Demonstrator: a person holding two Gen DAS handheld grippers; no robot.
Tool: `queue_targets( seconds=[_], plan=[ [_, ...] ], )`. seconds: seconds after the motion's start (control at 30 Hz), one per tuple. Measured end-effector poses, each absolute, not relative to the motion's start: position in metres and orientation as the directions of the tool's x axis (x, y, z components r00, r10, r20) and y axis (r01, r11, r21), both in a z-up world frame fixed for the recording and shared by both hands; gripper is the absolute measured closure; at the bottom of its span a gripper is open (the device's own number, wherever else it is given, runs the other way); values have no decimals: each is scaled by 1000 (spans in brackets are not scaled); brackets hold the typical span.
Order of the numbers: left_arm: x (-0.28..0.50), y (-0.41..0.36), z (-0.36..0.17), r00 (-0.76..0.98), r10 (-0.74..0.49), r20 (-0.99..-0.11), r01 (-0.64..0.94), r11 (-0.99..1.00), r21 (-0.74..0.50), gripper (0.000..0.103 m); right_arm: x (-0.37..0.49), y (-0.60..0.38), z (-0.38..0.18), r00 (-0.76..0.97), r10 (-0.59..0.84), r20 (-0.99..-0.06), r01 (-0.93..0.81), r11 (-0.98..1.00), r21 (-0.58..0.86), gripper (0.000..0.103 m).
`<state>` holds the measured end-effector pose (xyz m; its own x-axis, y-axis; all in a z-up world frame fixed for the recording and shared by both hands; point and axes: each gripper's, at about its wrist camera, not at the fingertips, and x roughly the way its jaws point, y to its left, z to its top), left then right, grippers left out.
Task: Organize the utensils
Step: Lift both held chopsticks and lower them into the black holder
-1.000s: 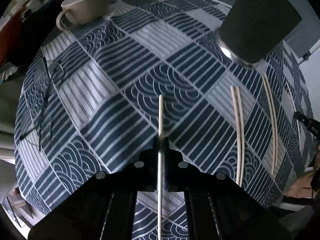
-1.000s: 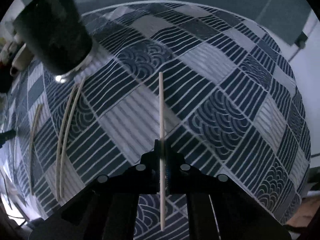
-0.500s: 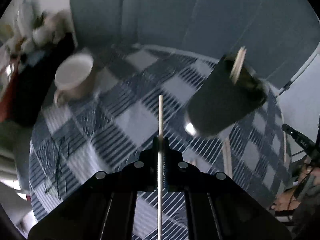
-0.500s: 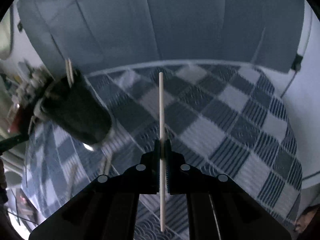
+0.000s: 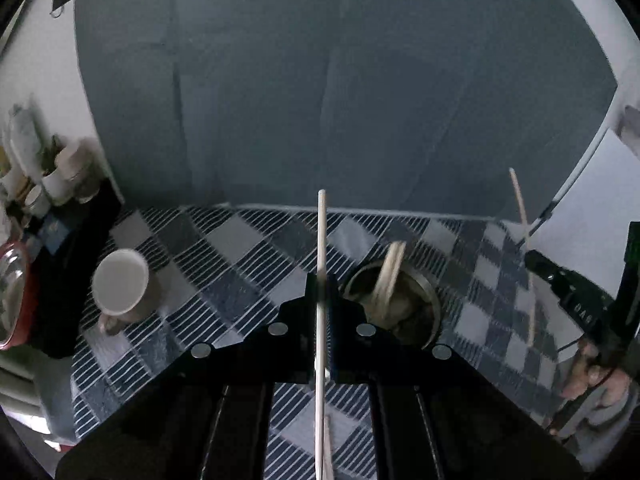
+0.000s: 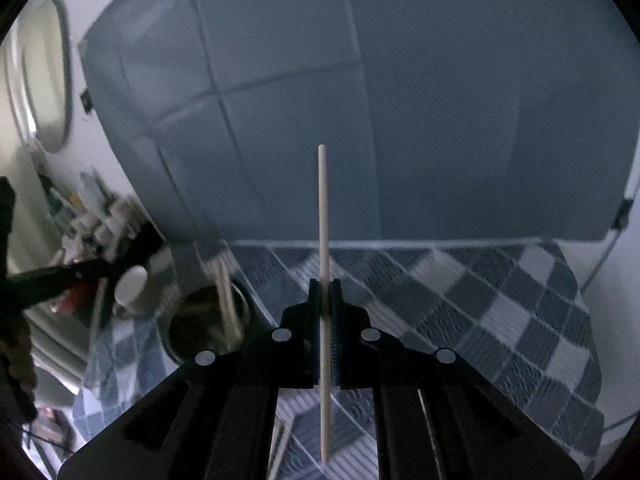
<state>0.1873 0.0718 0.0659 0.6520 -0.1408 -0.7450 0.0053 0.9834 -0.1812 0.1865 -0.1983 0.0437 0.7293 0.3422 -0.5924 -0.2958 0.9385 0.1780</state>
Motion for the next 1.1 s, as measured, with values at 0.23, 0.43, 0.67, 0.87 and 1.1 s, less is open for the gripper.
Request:
queue_targets(
  seconds=[0.23,0.43,0.67,0.87,1.1],
  plan=[
    [210,51,73,677,-183,-713,27,974,-224,98,204,-163,65,729,397,-558,-358,915,184,99],
    [226,41,74,696,-195,-691,37,971,-237,98,217,-147,68,700,518,-492,-437,855,279,98],
    [241,43,74,727,-238,-644,54,955,-291,98,226,-135,60,700,581,-415,-477,813,334,98],
    [249,43,60,783,-223,-580,43,951,-306,98,228,-130,43,701,621,-352,-513,781,356,98],
    [246,43,36,812,-213,-544,47,952,-302,98,227,-119,8,704,631,-325,-527,772,355,98]
  ],
)
